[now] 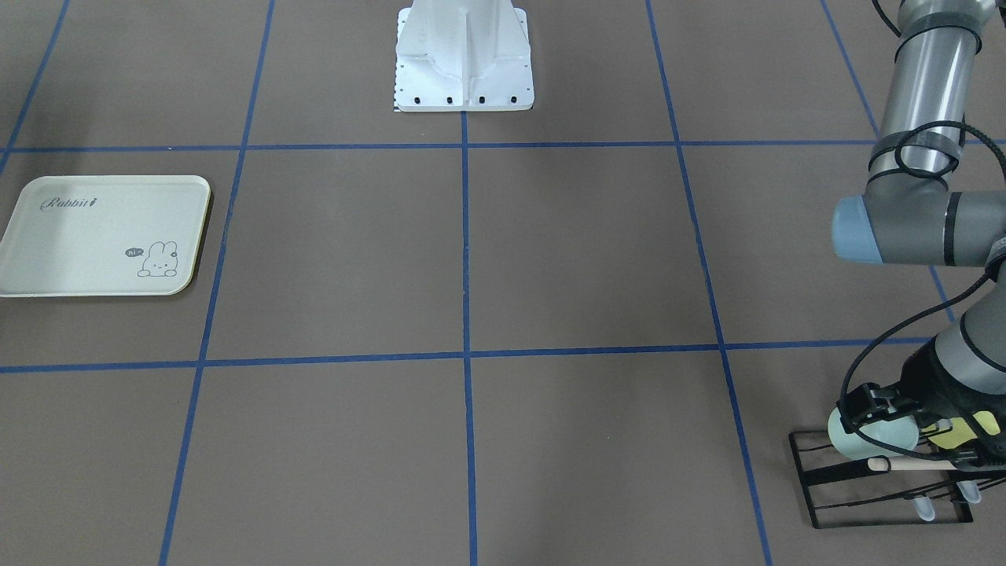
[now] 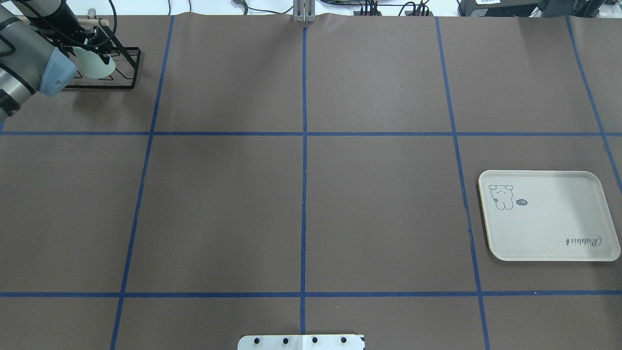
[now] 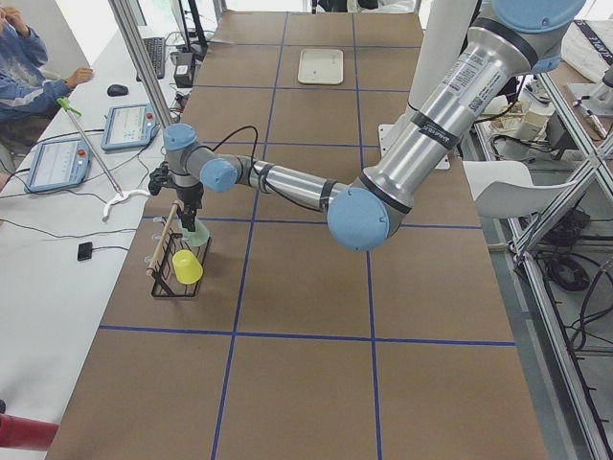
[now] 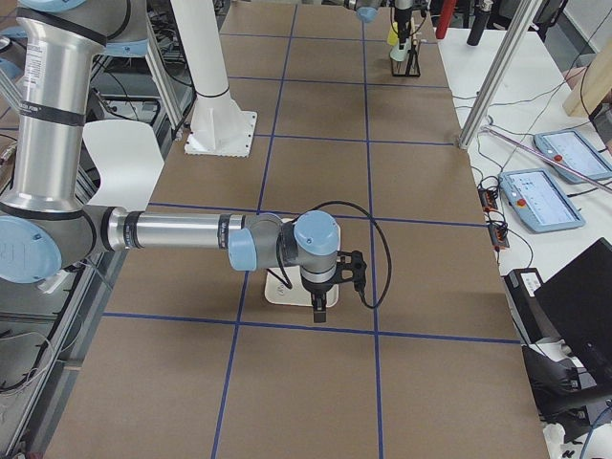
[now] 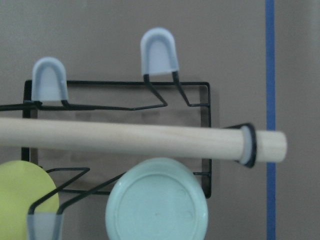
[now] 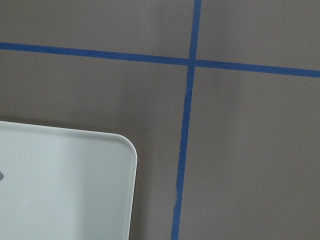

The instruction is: Left arm grabs green cup and hands to right arm on tray

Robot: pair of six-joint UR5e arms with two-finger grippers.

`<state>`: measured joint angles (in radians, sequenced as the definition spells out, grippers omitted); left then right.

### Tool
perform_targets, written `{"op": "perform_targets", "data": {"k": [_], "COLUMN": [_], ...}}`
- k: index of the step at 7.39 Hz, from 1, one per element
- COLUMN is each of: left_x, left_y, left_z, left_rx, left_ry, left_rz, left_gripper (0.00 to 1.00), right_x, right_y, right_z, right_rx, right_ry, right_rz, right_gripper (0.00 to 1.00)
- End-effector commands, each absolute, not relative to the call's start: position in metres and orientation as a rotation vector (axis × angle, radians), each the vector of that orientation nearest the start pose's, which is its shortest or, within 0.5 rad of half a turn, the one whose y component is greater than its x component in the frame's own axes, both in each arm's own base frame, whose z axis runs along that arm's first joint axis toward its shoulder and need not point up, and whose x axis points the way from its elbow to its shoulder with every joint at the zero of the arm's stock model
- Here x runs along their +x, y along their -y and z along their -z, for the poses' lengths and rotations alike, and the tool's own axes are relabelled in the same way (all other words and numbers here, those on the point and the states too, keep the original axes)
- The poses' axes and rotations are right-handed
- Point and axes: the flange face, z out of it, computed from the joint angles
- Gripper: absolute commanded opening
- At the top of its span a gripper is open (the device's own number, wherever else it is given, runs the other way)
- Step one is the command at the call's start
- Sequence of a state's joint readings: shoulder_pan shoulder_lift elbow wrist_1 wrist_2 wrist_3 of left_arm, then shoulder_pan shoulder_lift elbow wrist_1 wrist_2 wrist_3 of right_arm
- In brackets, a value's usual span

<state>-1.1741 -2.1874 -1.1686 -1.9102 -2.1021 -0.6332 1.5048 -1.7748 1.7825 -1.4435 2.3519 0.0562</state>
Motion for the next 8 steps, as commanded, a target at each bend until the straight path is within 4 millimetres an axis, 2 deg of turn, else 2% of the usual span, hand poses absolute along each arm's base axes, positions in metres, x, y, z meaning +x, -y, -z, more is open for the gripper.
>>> {"op": "perform_targets", "data": {"k": [1, 2, 4, 5, 7, 8], "left_x": [0.209, 0.212, 0.216, 0.216, 0.216, 0.215], "left_y": [0.719, 0.72, 0.725, 0.725, 0.725, 0.724], "left_z": [-0.478, -0.478, -0.462, -0.462, -0.463, -0.466], "left_rx": [0.288, 0.285, 0.28, 0.279, 0.285, 0.282], "left_ry": [-0.705, -0.702, -0.715, -0.716, -0.714, -0.713], "left_rz": [0.077, 0.084, 0.117, 0.118, 0.106, 0.108], "left_gripper": [0.99, 0.99, 0.99, 0.98, 0.93, 0.87], "right_x": [0.036, 0.036, 0.036, 0.036, 0.036, 0.036], "right_y": [0.418, 0.419, 0.419, 0.419, 0.418, 0.418], "right_z": [-0.632, -0.631, -0.631, -0.631, -0.631, -0.631], "right_rx": [0.08, 0.084, 0.086, 0.086, 0.084, 0.083], "right_ry": [0.788, 0.788, 0.788, 0.788, 0.788, 0.788], "right_rz": [0.062, 0.063, 0.064, 0.064, 0.063, 0.063], "right_gripper": [1.0, 1.0, 1.0, 1.0, 1.0, 1.0]}}
